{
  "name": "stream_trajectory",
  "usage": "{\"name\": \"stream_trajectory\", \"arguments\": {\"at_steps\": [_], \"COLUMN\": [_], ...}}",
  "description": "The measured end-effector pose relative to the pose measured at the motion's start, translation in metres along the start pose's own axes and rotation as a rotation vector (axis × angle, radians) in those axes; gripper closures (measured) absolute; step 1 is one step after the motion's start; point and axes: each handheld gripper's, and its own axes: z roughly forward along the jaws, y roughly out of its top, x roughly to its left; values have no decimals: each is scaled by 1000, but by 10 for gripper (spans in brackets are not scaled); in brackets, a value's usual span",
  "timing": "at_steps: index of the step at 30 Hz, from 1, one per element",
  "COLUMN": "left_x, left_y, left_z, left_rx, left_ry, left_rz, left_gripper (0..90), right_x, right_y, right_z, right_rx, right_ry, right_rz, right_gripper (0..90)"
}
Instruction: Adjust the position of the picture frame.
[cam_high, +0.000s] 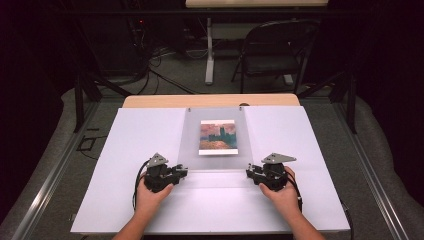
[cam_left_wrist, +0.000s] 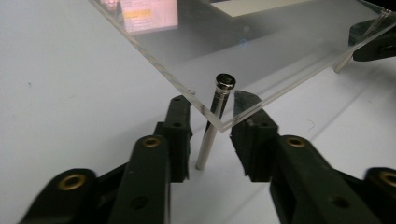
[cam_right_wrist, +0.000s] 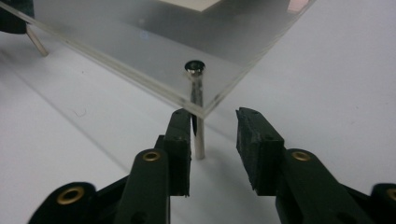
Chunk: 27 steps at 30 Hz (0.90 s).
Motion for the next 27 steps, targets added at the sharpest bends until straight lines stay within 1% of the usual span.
{"name": "stream_trajectory", "arguments": {"at_steps": [1, 2, 3, 4, 6, 8, 9, 11, 12, 13, 14, 15, 16, 17, 18, 19, 20, 21, 24, 25, 27], "left_x": [0, -1, -2, -3, -6, -9, -11, -14, -15, -17, -18, -19, -19, -20, -20, -20, -20, -21, -22, -23, -24], "left_y": [0, -1, -2, -3, -3, -2, -3, -4, -5, -6, -8, -9, -10, -11, -12, -13, -13, -13, -13, -13, -13], "left_z": [0, -1, -2, -3, -7, -12, -14, -19, -22, -25, -27, -31, -33, -36, -39, -41, -44, -47, -52, -53, -56], "left_rx": [0, 10, 8, 15, 28, 31, 30, 34, 37, 41, 39, 37, 34, 27, 25, 13, 3, -4, -19, -24, -28], "left_ry": [0, -3, 3, -5, 2, -2, -8, -8, -7, 3, -1, -3, 1, 10, 6, 6, 0, 0, -1, -4, -2], "left_rz": [0, 1, 3, 7, 28, 41, 44, 64, 81, 91, 96, 108, 116, 125, 123, 123, 125, 125, 130, 134, 147], "left_gripper": [602, 602, 582, 555, 545, 513, 503, 489, 473, 463, 459, 452, 440, 423, 411, 373, 361, 361, 357, 355, 355], "right_x": [0, -1, -1, -3, -3, -4, -4, -3, -2, -2, 0, 1, 3, 4, 6, 8, 9, 9, 11, 11, 11], "right_y": [0, -1, -3, -5, -6, -8, -8, -8, -9, -9, -10, -11, -12, -12, -13, -13, -13, -13, -13, -12, -12], "right_z": [0, -1, -2, -4, -6, -14, -14, -19, -22, -24, -28, -31, -34, -37, -41, -47, -49, -49, -53, -55, -57], "right_rx": [0, 10, 22, 30, 37, 49, 49, 48, 48, 49, 52, 53, 47, 52, 44, 40, 33, 33, 5, -2, 0], "right_ry": [0, -5, -11, -14, -15, -4, -4, 4, 9, 10, 3, -6, -14, -18, -14, -15, -17, -17, -16, -23, -24], "right_rz": [0, -8, -13, -19, -21, -32, -32, -41, -45, -52, -57, -77, -83, -86, -90, -103, -112, -112, -133, -151, -160], "right_gripper": [641, 619, 607, 580, 565, 540, 540, 521, 506, 490, 484, 486, 497, 519, 525, 510, 496, 496, 446, 437, 420]}}
